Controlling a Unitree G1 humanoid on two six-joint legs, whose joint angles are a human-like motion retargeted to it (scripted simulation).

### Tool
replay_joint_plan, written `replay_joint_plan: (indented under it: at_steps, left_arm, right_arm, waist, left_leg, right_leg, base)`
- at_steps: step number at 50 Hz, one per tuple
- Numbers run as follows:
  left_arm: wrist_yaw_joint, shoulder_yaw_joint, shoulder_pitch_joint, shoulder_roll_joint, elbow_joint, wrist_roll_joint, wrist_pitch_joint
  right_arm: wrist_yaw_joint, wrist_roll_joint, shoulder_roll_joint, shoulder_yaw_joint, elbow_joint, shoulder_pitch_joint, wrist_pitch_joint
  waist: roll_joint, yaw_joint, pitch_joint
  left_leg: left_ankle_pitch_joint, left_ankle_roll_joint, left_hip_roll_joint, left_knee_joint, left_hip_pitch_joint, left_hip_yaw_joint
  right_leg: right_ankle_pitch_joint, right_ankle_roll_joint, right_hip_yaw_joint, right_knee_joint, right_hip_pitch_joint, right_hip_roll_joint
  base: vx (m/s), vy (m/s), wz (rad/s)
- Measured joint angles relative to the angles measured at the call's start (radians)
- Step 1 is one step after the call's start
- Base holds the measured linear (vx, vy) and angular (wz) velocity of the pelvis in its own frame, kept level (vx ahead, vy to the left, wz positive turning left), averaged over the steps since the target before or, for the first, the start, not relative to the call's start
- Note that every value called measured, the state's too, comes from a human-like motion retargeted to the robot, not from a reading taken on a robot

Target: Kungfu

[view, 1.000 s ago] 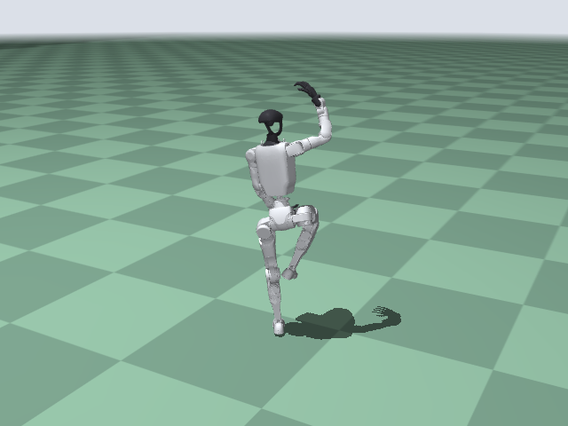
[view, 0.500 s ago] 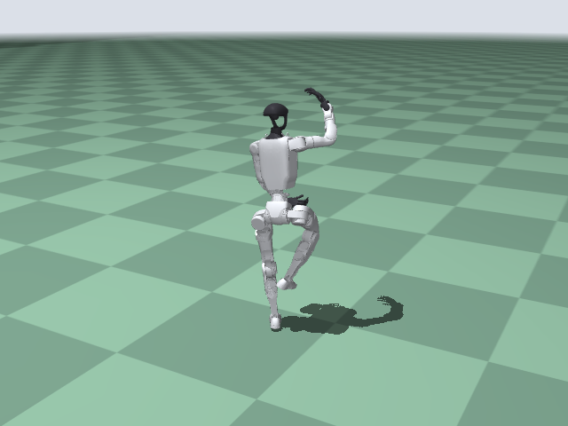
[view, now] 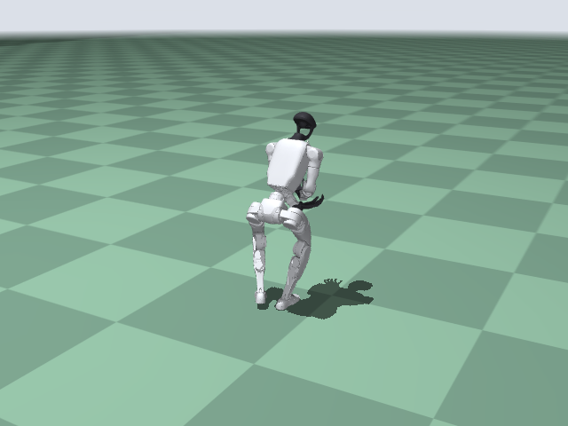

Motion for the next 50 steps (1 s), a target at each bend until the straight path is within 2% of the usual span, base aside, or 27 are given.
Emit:
replay_joint_plan:
  at_steps: [3, 5, 10, 16, 23, 28, 30, 32, 34, 36, 38, 39, 40, 42, 43, 44, 45, 47, 48, 50]
  left_arm:
    - [0.015, -0.001, 0.005, 0.006, -0.013, 0.019, -0.002]
    - [0.011, 0.002, 0.001, 0.010, -0.021, 0.024, 0.007]
    - [0.058, 0.035, -0.005, 0.063, -0.035, 0.102, -0.006]
    - [0.184, 0.129, 0.004, 0.175, 0.031, 0.197, -0.031]
    - [0.335, 0.266, 0.033, 0.297, 0.204, 0.306, -0.060]
    - [0.559, 0.363, 0.073, 0.386, 0.284, 0.456, -0.148]
    - [0.634, 0.400, 0.091, 0.418, 0.299, 0.499, -0.187]
    - [0.687, 0.446, 0.098, 0.443, 0.304, 0.528, -0.219]
    - [0.735, 0.497, 0.104, 0.464, 0.298, 0.534, -0.245]
    - [0.774, 0.547, 0.114, 0.491, 0.292, 0.521, -0.270]
    - [0.820, 0.603, 0.125, 0.518, 0.294, 0.509, -0.291]
    - [0.847, 0.632, 0.126, 0.534, 0.297, 0.501, -0.304]
    - [0.876, 0.660, 0.125, 0.552, 0.300, 0.492, -0.318]
    - [0.931, 0.727, 0.123, 0.590, 0.308, 0.472, -0.347]
    - [0.960, 0.759, 0.121, 0.608, 0.315, 0.464, -0.357]
    - [0.988, 0.785, 0.115, 0.625, 0.325, 0.460, -0.363]
    - [1.015, 0.808, 0.106, 0.641, 0.337, 0.458, -0.367]
    - [1.066, 0.840, 0.086, 0.671, 0.369, 0.467, -0.369]
    - [1.087, 0.852, 0.080, 0.688, 0.385, 0.469, -0.371]
    - [1.122, 0.859, 0.069, 0.705, 0.408, 0.459, -0.373]
  right_arm:
    - [0.036, -0.174, -0.028, -0.010, -0.037, -0.026, -0.035]
    - [0.046, -0.221, -0.036, -0.026, -0.066, -0.048, -0.048]
    - [-0.006, -0.191, -0.068, -0.074, -0.165, -0.118, -0.093]
    - [-0.144, -0.198, -0.139, -0.208, -0.332, -0.273, -0.230]
    - [-0.339, -0.355, -0.348, -0.476, -0.426, -0.520, -0.411]
    - [-0.536, -0.584, -0.573, -0.649, -0.478, -0.636, -0.521]
    - [-0.620, -0.673, -0.672, -0.713, -0.513, -0.662, -0.539]
    - [-0.717, -0.765, -0.776, -0.768, -0.545, -0.695, -0.547]
    - [-0.813, -0.866, -0.873, -0.818, -0.558, -0.726, -0.550]
    - [-0.897, -0.981, -0.945, -0.853, -0.553, -0.750, -0.549]
    - [-0.958, -1.039, -1.013, -0.887, -0.553, -0.754, -0.531]
    - [-0.981, -1.053, -1.047, -0.907, -0.555, -0.748, -0.513]
    - [-1.001, -1.066, -1.081, -0.930, -0.557, -0.739, -0.494]
    - [-1.002, -1.106, -1.110, -0.977, -0.565, -0.722, -0.488]
    - [-1.000, -1.121, -1.119, -0.996, -0.570, -0.714, -0.494]
    - [-1.012, -1.130, -1.130, -1.009, -0.578, -0.706, -0.502]
    - [-1.029, -1.134, -1.141, -1.018, -0.588, -0.698, -0.510]
    - [-1.075, -1.112, -1.168, -1.032, -0.613, -0.671, -0.542]
    - [-1.088, -1.100, -1.178, -1.041, -0.625, -0.656, -0.566]
    - [-1.095, -1.083, -1.201, -1.049, -0.637, -0.643, -0.615]
  waist:
    - [0.005, 0.004, 0.003]
    - [0.005, 0.007, 0.000]
    - [0.008, 0.018, -0.005]
    - [0.015, 0.013, 0.000]
    - [-0.007, -0.016, -0.012]
    - [-0.013, -0.025, -0.057]
    - [-0.030, -0.010, -0.088]
    - [-0.054, -0.016, -0.140]
    - [-0.081, -0.041, -0.178]
    - [-0.101, -0.065, -0.206]
    - [-0.116, -0.060, -0.231]
    - [-0.112, -0.046, -0.243]
    - [-0.102, -0.029, -0.255]
    - [-0.103, 0.040, -0.228]
    - [-0.113, 0.079, -0.203]
    - [-0.134, 0.104, -0.185]
    - [-0.159, 0.122, -0.172]
    - [-0.218, 0.094, -0.195]
    - [-0.236, 0.075, -0.215]
    - [-0.259, 0.041, -0.244]
  left_leg:
    - [0.014, -0.005, 0.016, -0.020, -0.012, 0.015]
    - [0.023, -0.009, 0.023, -0.054, 0.001, 0.027]
    - [0.088, -0.037, -0.007, -0.201, 0.093, 0.032]
    - [0.195, -0.085, -0.077, -0.429, 0.282, 0.035]
    - [0.337, -0.127, -0.245, -0.698, 0.532, -0.006]
    - [0.463, -0.199, -0.334, -0.814, 0.637, -0.087]
    - [0.558, -0.261, -0.333, -0.804, 0.646, -0.031]
    - [0.637, -0.326, -0.345, -0.720, 0.577, 0.086]
    - [0.644, -0.326, -0.341, -0.487, 0.470, 0.165]
    - [0.597, -0.326, -0.269, -0.122, 0.373, 0.193]
    - [0.523, -0.305, -0.159, 0.252, 0.285, 0.173]
    - [0.483, -0.256, -0.066, 0.413, 0.231, 0.146]
    - [0.442, -0.191, 0.042, 0.564, 0.170, 0.115]
    - [0.412, -0.026, 0.349, 0.668, 0.087, 0.017]
    - [0.408, 0.050, 0.491, 0.622, 0.064, -0.012]
    - [0.425, 0.108, 0.564, 0.507, 0.044, -0.009]
    - [0.452, 0.156, 0.604, 0.358, 0.025, 0.011]
    - [0.579, 0.187, 0.521, -0.060, 0.007, 0.058]
    - [0.601, 0.194, 0.501, -0.265, 0.013, 0.082]
    - [0.586, 0.197, 0.400, -0.590, 0.019, 0.090]
  right_leg:
    - [0.017, -0.011, 0.003, -0.020, -0.019, 0.023]
    - [0.039, -0.014, 0.010, -0.054, -0.008, 0.031]
    - [0.107, -0.008, 0.038, -0.196, 0.097, 0.049]
    - [0.182, 0.000, 0.072, -0.396, 0.300, 0.046]
    - [0.182, 0.046, 0.128, -0.546, 0.549, -0.018]
    - [0.188, 0.027, 0.055, -0.611, 0.666, -0.076]
    - [0.190, 0.024, -0.002, -0.634, 0.692, -0.122]
    - [0.195, 0.039, -0.051, -0.631, 0.657, -0.215]
    - [0.200, 0.042, -0.070, -0.631, 0.628, -0.289]
    - [0.200, 0.030, -0.069, -0.642, 0.624, -0.315]
    - [0.193, 0.016, -0.062, -0.647, 0.624, -0.298]
    - [0.191, 0.009, -0.077, -0.656, 0.626, -0.274]
    - [0.191, 0.003, -0.102, -0.667, 0.627, -0.245]
    - [0.176, 0.004, -0.116, -0.671, 0.662, -0.166]
    - [0.169, 0.025, -0.102, -0.664, 0.684, -0.148]
    - [0.167, 0.053, -0.084, -0.655, 0.689, -0.160]
    - [0.167, 0.084, -0.062, -0.645, 0.686, -0.187]
    - [0.169, 0.125, -0.045, -0.634, 0.643, -0.294]
    - [0.166, 0.124, -0.052, -0.632, 0.628, -0.331]
    - [0.200, 0.079, -0.051, -0.643, 0.591, -0.409]
  base:
    - [-0.17, 0.06, -0.36]
    - [-0.10, 0.02, -0.18]
    - [0.00, 0.00, 0.00]
    - [0.11, -0.04, 0.38]
    - [0.37, -0.06, 1.09]
    - [0.43, -0.12, 1.18]
    - [0.31, -0.10, 0.95]
    - [0.11, 0.09, 1.47]
    - [0.03, -0.01, 1.79]
    - [0.07, -0.24, 1.38]
    - [0.15, -0.35, 0.46]
    - [0.19, -0.42, -0.07]
    - [0.19, -0.49, -0.66]
    - [0.15, -0.43, -1.66]
    - [0.03, -0.09, -1.94]
    - [-0.10, 0.17, -1.60]
    - [-0.16, 0.24, -0.39]
    - [-0.10, 0.07, 0.90]
    - [-0.05, -0.07, 1.44]
    - [-0.16, 0.09, 1.49]
